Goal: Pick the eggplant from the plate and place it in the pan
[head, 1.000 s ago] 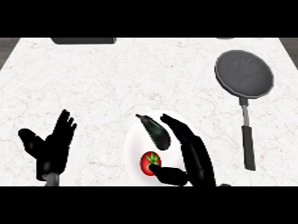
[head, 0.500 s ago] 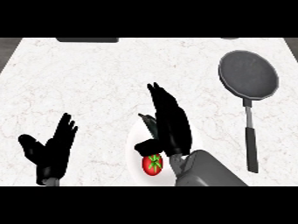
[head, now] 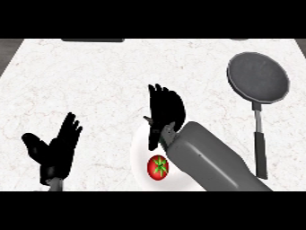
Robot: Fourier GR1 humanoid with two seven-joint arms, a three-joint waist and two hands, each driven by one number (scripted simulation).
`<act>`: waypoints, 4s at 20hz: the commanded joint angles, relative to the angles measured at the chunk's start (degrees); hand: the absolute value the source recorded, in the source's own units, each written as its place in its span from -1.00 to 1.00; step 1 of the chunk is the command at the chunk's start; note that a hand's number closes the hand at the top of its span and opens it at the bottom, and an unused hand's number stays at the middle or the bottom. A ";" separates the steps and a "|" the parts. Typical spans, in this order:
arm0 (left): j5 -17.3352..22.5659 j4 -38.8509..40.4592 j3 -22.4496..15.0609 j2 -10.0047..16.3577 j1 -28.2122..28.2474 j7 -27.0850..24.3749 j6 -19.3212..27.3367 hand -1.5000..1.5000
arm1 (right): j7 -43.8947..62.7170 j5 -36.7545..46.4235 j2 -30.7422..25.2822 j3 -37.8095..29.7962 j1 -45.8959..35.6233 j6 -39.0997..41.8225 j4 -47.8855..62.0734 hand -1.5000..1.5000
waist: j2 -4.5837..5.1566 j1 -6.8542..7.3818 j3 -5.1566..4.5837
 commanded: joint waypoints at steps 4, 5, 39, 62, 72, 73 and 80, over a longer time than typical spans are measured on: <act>1.12 2.13 2.54 1.09 -1.17 -0.03 -2.67 0.00 | -3.50 -1.84 1.76 -0.80 -7.34 3.41 14.03 -1.00 | -0.04 -0.22 0.06; -1.24 1.04 0.21 -1.21 -1.03 0.92 0.94 0.00 | -5.97 0.38 1.68 -1.88 -6.58 5.44 16.41 -1.00 | -0.03 -0.44 0.08; -4.81 -2.34 0.59 -4.29 2.03 1.02 -0.21 0.00 | -21.36 -0.15 1.78 3.53 -0.59 2.18 22.62 1.00 | -0.08 -0.35 0.11; -3.53 -2.88 3.56 -2.10 0.06 4.66 -2.31 0.00 | -2.98 11.17 1.80 4.46 -13.02 -25.97 28.42 1.00 | -0.48 -0.22 0.09; -3.65 -0.35 5.06 -2.28 2.67 -0.86 -3.18 0.00 | 14.01 22.92 -2.52 0.12 -20.12 -28.31 17.58 1.00 | -0.90 -2.20 0.07; -4.70 0.53 2.90 -4.88 3.11 -1.91 -2.34 0.00 | 15.15 25.26 -1.78 1.17 -16.22 -30.70 16.34 1.00 | -0.76 -2.21 0.07; -3.30 -1.01 4.15 -3.34 1.50 1.13 -3.47 0.00 | 8.41 25.01 -7.30 -8.91 -13.47 -35.40 16.34 1.00 | -0.23 -1.18 0.09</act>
